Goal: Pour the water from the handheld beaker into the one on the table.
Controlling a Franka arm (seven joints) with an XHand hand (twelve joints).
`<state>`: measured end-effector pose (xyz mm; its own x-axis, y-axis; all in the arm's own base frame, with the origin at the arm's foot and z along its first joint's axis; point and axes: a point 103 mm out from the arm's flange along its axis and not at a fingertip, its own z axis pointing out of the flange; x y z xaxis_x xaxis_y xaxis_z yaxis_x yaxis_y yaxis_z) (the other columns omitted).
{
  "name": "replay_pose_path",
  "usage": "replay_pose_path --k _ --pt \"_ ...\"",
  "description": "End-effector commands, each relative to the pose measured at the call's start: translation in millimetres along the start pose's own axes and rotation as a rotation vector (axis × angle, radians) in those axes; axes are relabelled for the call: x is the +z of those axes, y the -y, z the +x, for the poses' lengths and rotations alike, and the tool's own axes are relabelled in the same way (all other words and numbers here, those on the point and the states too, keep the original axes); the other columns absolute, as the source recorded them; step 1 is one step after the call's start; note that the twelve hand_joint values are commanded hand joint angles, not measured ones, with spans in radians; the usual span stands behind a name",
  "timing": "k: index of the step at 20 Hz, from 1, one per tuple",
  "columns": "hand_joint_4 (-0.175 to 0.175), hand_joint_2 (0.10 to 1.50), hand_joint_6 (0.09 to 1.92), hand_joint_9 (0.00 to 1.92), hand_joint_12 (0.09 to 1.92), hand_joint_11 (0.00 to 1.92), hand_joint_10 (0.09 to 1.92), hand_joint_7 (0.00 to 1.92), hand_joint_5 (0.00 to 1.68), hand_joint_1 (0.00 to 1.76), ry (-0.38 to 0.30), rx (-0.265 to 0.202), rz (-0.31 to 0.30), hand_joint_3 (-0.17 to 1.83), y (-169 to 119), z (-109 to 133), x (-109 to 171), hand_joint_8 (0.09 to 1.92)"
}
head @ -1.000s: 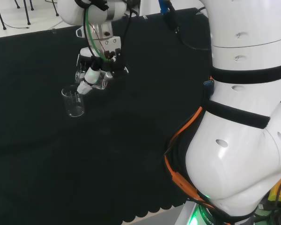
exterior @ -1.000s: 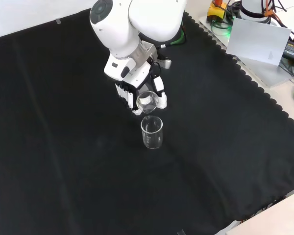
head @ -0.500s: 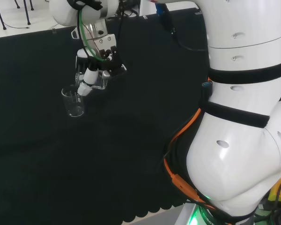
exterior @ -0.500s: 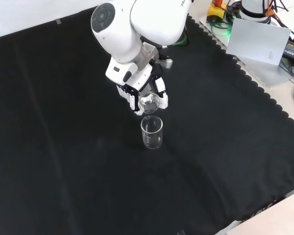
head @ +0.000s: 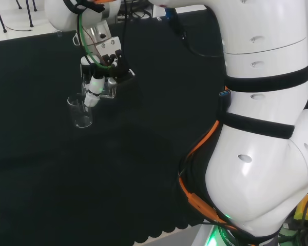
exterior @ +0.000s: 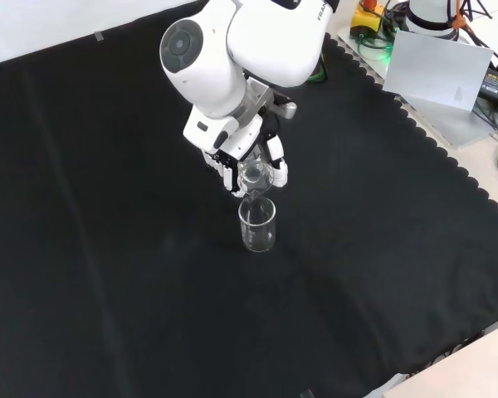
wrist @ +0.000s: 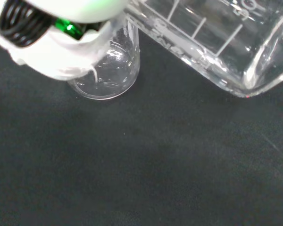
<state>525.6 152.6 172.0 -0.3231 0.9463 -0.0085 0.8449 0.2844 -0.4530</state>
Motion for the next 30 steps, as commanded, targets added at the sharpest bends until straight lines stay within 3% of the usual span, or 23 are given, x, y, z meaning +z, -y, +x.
replay_pose_path --k 1,30 --pt "0.143 0.64 0.84 1.55 0.84 1.30 0.34 1.68 1.21 1.12 0.022 0.016 0.018 0.76 2 1 -2 0.21" --pt "0.137 0.63 0.86 1.56 0.85 1.30 0.35 1.69 1.20 1.12 0.129 0.037 0.101 0.78 7 21 -14 0.22"
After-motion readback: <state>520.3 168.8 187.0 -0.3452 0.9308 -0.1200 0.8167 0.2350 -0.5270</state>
